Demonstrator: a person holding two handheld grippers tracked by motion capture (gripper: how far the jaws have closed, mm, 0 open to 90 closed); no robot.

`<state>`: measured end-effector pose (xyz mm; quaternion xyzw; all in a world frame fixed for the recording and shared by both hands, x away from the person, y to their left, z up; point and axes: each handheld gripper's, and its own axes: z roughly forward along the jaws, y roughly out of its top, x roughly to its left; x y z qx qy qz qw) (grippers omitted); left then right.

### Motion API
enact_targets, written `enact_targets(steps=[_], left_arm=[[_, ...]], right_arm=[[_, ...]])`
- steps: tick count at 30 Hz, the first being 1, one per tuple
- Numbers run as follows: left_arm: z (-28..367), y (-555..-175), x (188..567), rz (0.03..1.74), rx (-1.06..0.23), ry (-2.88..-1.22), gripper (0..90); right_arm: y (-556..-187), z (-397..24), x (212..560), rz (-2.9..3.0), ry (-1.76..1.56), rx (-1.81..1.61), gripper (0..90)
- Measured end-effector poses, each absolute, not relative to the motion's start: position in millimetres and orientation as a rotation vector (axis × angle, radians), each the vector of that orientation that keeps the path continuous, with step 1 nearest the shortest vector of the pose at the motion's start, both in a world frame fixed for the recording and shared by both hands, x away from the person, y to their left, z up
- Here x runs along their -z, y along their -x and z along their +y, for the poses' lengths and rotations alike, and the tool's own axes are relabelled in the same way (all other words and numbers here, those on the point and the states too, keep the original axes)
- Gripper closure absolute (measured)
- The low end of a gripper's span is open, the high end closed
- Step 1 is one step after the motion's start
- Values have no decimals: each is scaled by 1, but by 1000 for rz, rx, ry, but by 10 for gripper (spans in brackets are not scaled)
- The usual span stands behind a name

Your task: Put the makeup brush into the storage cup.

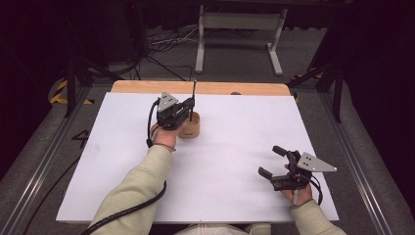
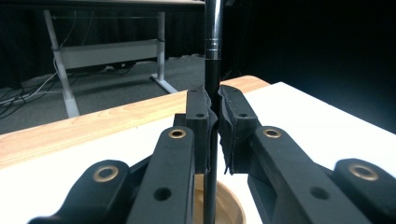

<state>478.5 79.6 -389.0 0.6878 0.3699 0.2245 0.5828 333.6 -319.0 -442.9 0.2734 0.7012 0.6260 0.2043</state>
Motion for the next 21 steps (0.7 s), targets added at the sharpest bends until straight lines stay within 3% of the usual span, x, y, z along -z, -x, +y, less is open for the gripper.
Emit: enact_targets(steps=[21], left_arm=[[75, -476, 402, 865, -549, -1654, 824]], right_arm=[[-333, -319, 443, 1955, -764, -1755, 17]])
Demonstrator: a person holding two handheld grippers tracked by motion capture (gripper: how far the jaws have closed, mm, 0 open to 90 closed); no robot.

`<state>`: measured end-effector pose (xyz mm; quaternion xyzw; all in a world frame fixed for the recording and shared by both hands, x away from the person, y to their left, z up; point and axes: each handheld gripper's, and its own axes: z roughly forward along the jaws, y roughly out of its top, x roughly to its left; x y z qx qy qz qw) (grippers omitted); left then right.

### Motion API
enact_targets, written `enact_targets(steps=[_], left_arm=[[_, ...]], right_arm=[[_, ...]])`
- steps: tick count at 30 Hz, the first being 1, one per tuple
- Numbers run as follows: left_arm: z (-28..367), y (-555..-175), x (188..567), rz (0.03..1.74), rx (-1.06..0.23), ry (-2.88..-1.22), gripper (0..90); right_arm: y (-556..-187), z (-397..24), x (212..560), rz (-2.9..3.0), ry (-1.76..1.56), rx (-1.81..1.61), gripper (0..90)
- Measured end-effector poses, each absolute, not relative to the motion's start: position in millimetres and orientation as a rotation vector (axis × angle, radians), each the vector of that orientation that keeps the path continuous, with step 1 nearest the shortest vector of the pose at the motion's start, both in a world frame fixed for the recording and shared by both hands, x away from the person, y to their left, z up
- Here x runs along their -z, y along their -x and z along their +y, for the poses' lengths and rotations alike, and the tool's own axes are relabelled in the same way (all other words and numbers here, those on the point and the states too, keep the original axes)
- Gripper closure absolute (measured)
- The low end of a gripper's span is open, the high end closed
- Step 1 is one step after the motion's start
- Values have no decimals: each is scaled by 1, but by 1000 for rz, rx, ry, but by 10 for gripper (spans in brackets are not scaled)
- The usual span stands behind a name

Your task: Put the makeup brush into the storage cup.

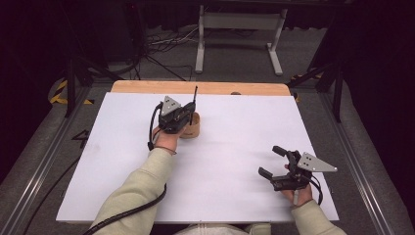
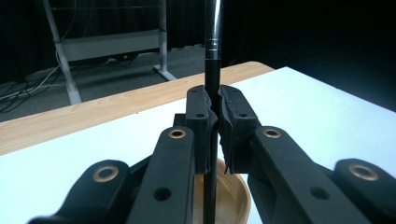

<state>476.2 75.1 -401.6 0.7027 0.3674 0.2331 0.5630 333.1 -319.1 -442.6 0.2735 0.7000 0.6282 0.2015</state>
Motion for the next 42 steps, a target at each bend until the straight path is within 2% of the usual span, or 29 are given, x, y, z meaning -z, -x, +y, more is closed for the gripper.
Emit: enact_targets(steps=[7, 12, 13, 18, 35, 42], left_arm=[[75, -474, 403, 844, -537, -1671, 813], [82, -472, 401, 791, -460, -1654, 635], [84, -471, 401, 777, -444, -1646, 635], [92, -467, 400, 733, -418, -1630, 474], [127, -438, 373, 622, -335, -1595, 187], [144, -421, 366, 578, -314, -1599, 120]], right_arm=[[-333, -319, 443, 1957, -761, -1757, 17], [-333, -319, 443, 1955, -761, -1760, 16], [-334, -319, 443, 1957, -759, -1760, 16], [-333, -319, 443, 1956, -762, -1758, 16], [-334, -318, 443, 1960, -762, -1751, 16], [-335, -318, 443, 1961, -763, -1751, 15]])
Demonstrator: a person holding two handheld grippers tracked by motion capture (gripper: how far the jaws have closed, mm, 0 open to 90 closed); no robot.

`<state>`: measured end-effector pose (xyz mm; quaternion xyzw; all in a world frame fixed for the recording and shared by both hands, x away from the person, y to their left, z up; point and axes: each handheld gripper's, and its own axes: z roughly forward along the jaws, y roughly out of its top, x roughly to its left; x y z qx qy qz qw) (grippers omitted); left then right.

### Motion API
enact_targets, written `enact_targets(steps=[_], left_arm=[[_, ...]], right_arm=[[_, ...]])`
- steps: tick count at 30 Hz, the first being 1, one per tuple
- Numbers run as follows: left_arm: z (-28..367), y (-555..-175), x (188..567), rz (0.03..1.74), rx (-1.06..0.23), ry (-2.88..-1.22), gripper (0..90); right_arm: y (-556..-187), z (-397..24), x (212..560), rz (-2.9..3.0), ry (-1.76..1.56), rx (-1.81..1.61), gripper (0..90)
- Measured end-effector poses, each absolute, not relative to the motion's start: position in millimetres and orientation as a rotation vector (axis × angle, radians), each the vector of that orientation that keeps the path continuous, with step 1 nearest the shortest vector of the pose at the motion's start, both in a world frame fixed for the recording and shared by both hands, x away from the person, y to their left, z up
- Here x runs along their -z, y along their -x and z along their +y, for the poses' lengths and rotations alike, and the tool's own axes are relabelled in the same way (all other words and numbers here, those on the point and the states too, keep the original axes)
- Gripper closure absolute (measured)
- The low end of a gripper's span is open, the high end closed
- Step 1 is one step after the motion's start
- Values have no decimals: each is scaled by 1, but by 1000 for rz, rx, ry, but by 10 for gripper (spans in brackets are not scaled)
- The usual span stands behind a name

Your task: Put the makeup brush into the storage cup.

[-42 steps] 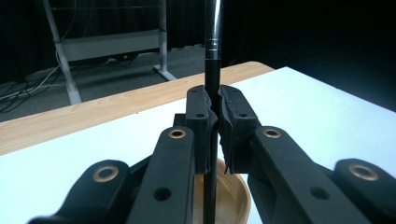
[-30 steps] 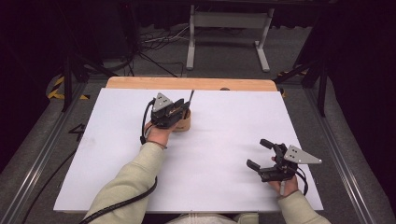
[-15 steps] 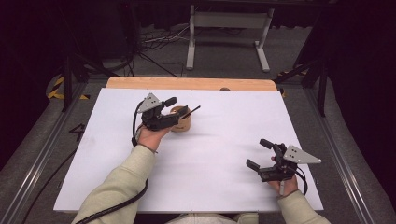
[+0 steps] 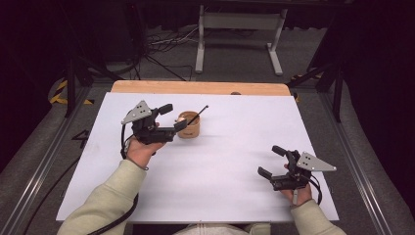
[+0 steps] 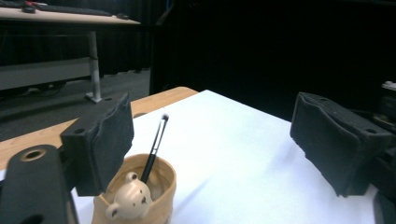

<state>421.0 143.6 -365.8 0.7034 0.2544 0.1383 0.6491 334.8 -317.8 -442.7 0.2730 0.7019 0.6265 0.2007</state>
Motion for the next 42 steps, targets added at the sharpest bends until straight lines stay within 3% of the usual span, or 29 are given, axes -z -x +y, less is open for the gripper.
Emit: enact_targets(steps=[19, 42], left_arm=[[184, -387, 372, 526, -334, -1630, 42], [218, -359, 406, 544, -292, -1656, 28]], right_arm=[[-336, -319, 443, 1956, -773, -1745, 11], [-340, -320, 443, 2000, -745, -1755, 8]])
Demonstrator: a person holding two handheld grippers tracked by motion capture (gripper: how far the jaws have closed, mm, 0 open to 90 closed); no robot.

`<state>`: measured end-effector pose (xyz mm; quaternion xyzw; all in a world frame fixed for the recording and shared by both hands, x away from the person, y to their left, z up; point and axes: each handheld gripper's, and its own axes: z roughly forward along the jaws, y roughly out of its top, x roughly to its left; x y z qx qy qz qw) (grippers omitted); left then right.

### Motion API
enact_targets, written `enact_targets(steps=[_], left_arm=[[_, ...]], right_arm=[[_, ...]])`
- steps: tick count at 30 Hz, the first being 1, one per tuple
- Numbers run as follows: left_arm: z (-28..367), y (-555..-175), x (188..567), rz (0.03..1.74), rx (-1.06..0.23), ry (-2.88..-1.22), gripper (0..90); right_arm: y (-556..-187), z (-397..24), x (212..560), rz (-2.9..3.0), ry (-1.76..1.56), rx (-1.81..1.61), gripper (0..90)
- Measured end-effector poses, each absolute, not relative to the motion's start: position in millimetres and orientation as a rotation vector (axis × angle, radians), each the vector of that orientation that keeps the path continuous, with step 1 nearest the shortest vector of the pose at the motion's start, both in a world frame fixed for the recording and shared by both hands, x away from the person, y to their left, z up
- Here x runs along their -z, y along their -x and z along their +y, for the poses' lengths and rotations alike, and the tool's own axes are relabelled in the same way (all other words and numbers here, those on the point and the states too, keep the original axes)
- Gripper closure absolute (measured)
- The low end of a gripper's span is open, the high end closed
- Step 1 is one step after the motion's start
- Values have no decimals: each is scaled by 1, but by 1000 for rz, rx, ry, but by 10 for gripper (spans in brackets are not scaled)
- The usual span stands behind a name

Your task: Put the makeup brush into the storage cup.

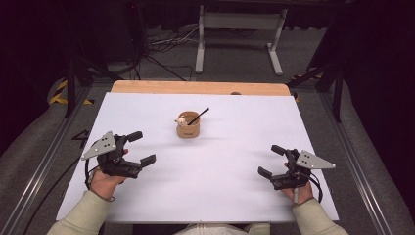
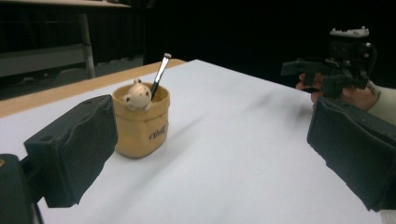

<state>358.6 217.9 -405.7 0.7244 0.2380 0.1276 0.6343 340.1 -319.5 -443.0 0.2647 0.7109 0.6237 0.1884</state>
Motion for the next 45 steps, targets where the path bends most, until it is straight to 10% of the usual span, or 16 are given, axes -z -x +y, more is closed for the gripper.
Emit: enact_targets(steps=[45], left_arm=[[226, -348, 464, 604, -251, -1702, 33]], right_arm=[[-341, -315, 448, 2053, -740, -1748, 7]])
